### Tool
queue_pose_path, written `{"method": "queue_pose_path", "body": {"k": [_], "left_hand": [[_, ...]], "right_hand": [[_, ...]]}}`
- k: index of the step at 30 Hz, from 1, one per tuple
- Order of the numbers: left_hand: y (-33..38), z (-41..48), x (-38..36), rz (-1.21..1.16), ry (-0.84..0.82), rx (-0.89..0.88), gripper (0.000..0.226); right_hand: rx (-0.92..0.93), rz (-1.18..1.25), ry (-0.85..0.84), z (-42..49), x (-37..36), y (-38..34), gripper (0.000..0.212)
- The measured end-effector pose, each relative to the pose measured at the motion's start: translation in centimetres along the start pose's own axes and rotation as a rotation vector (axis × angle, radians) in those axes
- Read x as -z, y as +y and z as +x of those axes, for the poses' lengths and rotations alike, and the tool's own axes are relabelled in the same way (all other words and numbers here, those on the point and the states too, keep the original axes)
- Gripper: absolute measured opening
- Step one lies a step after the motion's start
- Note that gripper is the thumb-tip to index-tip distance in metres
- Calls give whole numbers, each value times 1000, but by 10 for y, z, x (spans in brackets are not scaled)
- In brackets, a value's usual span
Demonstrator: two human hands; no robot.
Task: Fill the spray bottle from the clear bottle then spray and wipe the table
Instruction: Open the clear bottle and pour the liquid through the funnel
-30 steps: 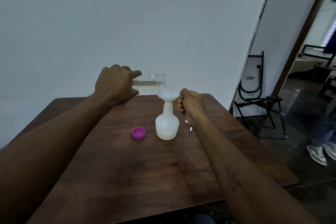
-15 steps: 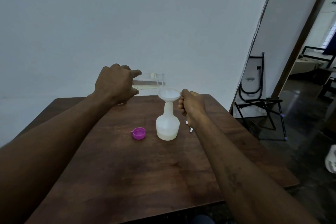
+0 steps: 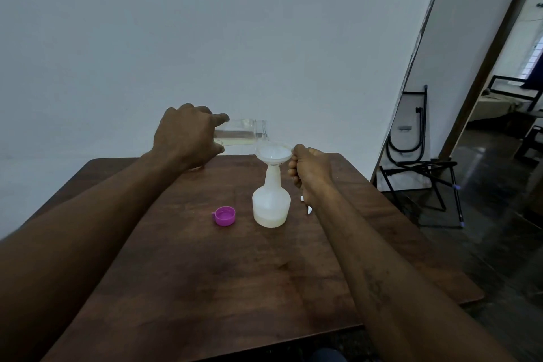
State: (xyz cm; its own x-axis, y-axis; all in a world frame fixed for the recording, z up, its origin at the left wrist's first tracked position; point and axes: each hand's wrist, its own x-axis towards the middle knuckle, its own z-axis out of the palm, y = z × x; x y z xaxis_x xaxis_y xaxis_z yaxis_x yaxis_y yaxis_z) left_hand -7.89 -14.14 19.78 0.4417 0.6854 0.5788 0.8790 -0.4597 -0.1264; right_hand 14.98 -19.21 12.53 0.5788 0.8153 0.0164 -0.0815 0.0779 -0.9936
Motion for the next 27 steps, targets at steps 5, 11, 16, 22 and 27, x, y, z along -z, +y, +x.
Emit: {"method": "queue_pose_path", "body": {"k": [5, 11, 16, 22, 27], "left_hand": [[0, 0, 0, -9, -4, 7, 64], [0, 0, -1, 3, -2, 5, 63], [-1, 0, -1, 17, 0, 2, 65], [-1, 0, -2, 27, 0, -1, 65], [-1, 0, -2, 21, 3, -3, 65]], "right_hand": [[2, 0, -3, 0, 0, 0, 14], [6, -9, 0, 0, 0, 0, 15], [3, 4, -2, 0, -1, 0, 15], [-4, 3, 2, 1, 0, 0, 15], [-4, -1, 1, 1, 0, 0, 14]]}}
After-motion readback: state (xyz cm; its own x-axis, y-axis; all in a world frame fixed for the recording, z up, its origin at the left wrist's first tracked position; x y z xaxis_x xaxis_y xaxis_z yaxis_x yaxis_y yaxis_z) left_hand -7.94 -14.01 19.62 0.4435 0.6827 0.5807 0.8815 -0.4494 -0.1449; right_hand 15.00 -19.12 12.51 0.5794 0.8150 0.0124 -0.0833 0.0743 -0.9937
